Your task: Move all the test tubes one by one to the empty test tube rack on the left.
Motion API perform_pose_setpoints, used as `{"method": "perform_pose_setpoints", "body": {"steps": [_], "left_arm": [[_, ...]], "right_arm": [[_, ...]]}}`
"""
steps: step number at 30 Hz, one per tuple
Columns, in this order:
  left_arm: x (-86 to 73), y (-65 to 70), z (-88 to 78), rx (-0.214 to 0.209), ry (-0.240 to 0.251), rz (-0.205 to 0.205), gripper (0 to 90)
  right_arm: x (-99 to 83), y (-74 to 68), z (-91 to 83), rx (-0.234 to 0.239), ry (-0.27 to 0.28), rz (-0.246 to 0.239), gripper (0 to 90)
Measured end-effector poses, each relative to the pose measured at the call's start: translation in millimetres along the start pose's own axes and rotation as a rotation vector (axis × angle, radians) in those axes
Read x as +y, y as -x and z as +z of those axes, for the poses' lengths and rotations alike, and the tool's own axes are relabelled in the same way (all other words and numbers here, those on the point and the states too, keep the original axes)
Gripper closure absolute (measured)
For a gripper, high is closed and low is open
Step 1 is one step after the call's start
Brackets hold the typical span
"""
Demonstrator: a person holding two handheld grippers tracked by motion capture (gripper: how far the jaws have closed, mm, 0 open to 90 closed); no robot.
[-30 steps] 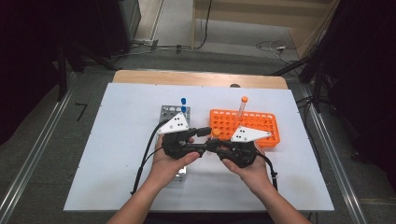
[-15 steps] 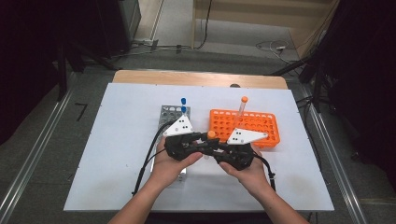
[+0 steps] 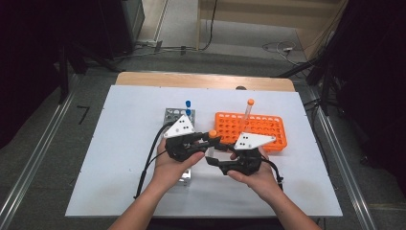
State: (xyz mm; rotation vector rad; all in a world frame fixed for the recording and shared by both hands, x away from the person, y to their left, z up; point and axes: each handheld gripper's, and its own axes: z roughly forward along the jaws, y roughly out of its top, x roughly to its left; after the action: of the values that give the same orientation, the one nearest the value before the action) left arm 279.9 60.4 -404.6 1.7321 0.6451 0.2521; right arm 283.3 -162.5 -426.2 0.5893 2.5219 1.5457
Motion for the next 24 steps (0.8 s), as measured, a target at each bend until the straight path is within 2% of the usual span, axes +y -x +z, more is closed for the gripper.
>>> {"method": "perform_pose_setpoints", "body": {"steps": [2, 5, 9, 12, 17, 24], "left_arm": [[0.7, -1.7, 0.1, 0.009, 0.001, 0.002, 74.6], [2.1, -4.6, -0.6, 0.019, 0.003, 0.005, 74.6], [3.8, -10.0, -2.1, 0.035, 0.013, 0.005, 74.7], [4.9, -16.1, -3.3, 0.048, 0.020, 0.000, 74.7], [6.7, -24.8, -5.9, 0.074, 0.035, -0.008, 74.7], [8.3, -40.5, -13.9, 0.130, 0.060, -0.016, 74.7]], "right_arm": [[0.0, 2.5, -2.8, 0.007, 0.006, 0.015, 26.2], [-1.0, 7.3, -7.9, 0.017, 0.015, 0.027, 16.7], [-4.1, 14.8, -18.2, 0.042, 0.030, 0.045, 7.8], [-7.1, 18.3, -26.0, 0.042, 0.035, 0.036, 1.5], [-16.1, 25.2, -38.6, 0.017, 0.028, 0.044, 0.0], [-35.1, 33.6, -60.4, -0.058, 0.001, 0.056, 0.0]]}}
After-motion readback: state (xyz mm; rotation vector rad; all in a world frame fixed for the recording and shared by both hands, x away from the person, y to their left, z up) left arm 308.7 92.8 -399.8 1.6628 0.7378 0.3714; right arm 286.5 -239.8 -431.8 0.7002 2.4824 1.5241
